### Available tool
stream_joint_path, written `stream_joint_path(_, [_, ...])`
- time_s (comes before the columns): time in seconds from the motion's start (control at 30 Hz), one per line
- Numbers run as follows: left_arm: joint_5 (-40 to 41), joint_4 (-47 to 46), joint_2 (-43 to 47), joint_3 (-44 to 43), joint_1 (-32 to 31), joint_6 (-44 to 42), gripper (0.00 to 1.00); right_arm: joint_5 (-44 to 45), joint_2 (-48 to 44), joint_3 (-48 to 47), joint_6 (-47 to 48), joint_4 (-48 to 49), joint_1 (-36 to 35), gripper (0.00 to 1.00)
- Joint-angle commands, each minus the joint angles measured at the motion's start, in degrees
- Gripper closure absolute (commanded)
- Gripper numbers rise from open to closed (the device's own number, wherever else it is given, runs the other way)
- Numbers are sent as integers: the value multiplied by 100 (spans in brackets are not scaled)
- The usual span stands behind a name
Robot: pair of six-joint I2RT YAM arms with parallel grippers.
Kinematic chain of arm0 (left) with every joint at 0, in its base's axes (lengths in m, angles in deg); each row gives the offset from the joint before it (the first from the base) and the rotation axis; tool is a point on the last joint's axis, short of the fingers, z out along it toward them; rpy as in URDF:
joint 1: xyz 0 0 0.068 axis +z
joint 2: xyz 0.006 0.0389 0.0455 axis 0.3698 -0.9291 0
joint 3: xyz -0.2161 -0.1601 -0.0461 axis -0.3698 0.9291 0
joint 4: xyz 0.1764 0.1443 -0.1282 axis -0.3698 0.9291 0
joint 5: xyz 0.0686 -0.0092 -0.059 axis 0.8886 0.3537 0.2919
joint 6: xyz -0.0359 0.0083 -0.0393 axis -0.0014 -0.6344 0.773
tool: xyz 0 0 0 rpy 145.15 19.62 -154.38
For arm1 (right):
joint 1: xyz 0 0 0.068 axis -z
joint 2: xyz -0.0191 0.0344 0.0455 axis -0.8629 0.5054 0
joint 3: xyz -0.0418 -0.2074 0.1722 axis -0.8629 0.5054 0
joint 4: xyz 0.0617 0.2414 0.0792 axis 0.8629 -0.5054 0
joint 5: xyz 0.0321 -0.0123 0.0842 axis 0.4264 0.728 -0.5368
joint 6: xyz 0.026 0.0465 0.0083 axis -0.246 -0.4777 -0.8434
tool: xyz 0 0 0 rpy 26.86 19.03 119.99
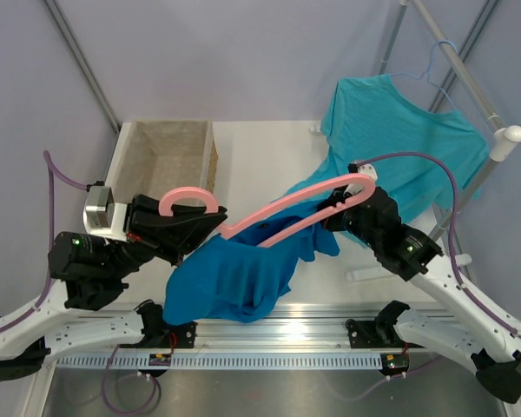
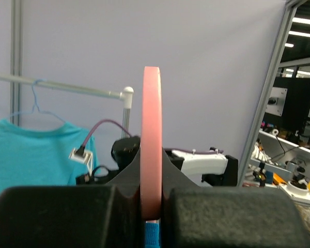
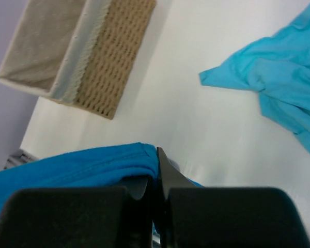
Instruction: Remove the t-shirt from the hanger
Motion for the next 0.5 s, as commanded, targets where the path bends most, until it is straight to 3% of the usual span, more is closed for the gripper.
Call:
stream_joint_path(0.0, [34,-1767,-14,108,-23,-278,100,1104,247,-82,21,356,-18,100])
stream_joint_path(0.13, [52,-1559,-329,-172,-15,-691,100,1904,686,-117,108,471,-9,100])
stream_joint_path(0.27, [175,-1760,-541,-226,-23,-1008,100,2835,1485,-731,302,463,87,100])
stream_joint_path(0.47, [395,-2225,-445,-208,-14,-1272,100,2557,2162,-1338,513,630,457,100])
